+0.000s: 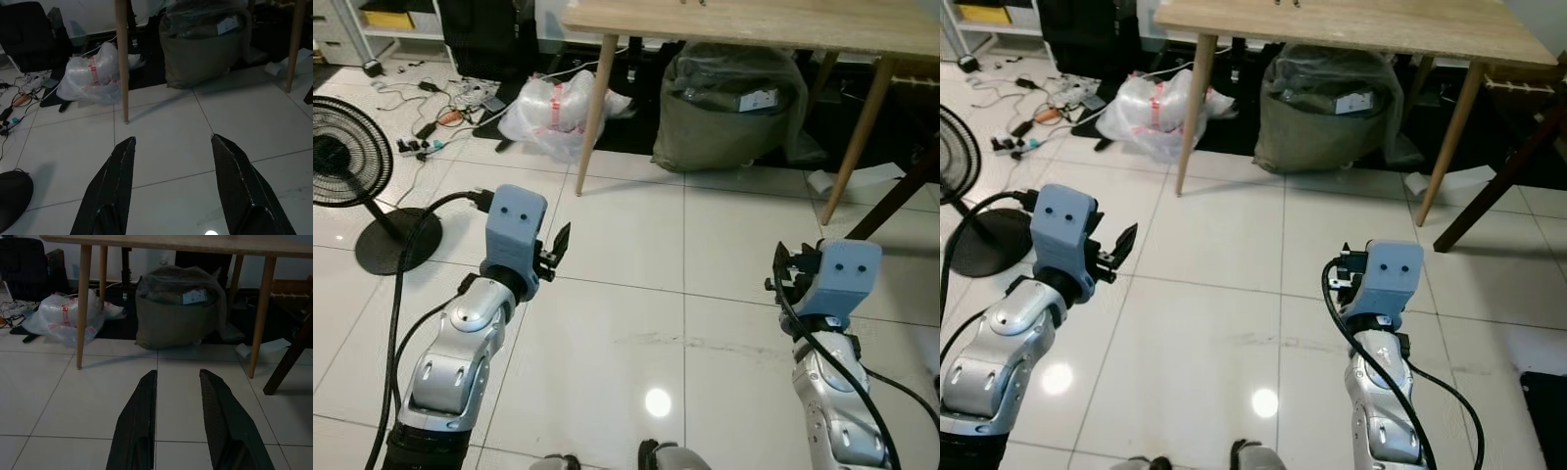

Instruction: Setting the table

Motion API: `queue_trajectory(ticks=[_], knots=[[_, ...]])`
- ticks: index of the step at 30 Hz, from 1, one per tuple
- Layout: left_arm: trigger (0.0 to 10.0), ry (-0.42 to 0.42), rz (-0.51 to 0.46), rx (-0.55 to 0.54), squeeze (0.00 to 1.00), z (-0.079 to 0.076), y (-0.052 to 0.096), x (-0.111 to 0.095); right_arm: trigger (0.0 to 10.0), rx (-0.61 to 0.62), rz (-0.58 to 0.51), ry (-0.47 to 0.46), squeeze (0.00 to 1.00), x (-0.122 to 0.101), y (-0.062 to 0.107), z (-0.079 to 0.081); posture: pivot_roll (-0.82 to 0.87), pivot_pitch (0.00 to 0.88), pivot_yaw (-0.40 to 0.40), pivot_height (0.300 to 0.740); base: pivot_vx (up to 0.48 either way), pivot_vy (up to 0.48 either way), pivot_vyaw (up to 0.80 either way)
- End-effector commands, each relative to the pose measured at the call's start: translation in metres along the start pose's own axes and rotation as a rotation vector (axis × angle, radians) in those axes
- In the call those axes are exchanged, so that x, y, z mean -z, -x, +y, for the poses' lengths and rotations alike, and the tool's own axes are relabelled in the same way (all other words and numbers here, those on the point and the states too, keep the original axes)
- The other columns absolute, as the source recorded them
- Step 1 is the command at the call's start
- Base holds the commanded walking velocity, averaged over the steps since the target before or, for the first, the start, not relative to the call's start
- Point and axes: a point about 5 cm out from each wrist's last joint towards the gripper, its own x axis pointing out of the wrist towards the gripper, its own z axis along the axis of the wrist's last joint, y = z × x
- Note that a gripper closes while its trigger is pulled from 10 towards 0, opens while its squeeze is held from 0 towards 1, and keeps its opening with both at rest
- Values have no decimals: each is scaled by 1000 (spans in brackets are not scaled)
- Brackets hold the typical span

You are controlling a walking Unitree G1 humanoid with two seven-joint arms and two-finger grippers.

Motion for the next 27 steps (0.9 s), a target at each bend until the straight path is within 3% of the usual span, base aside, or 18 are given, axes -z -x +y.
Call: queue_trajectory(ticks=[1, 4, 27], knots=[[10000, 2, 18, -4, 0, 1, 0, 3, 10000, 8, 3, 1, 0, 1, 2, -2, -96, 76, 70, 740, 0, 0, 0], [10000, -3, 22, -7, 0, 1, -1, 4, 10000, 7, 5, 1, 0, 1, 2, -2, -96, 76, 71, 740, 0, 0, 0], [10000, -33, 7, -24, 0, 2, -4, 2, 10000, 40, 18, -65, 0, 2, 0, -5, -94, 79, 77, 740, 0, 0, -800]])
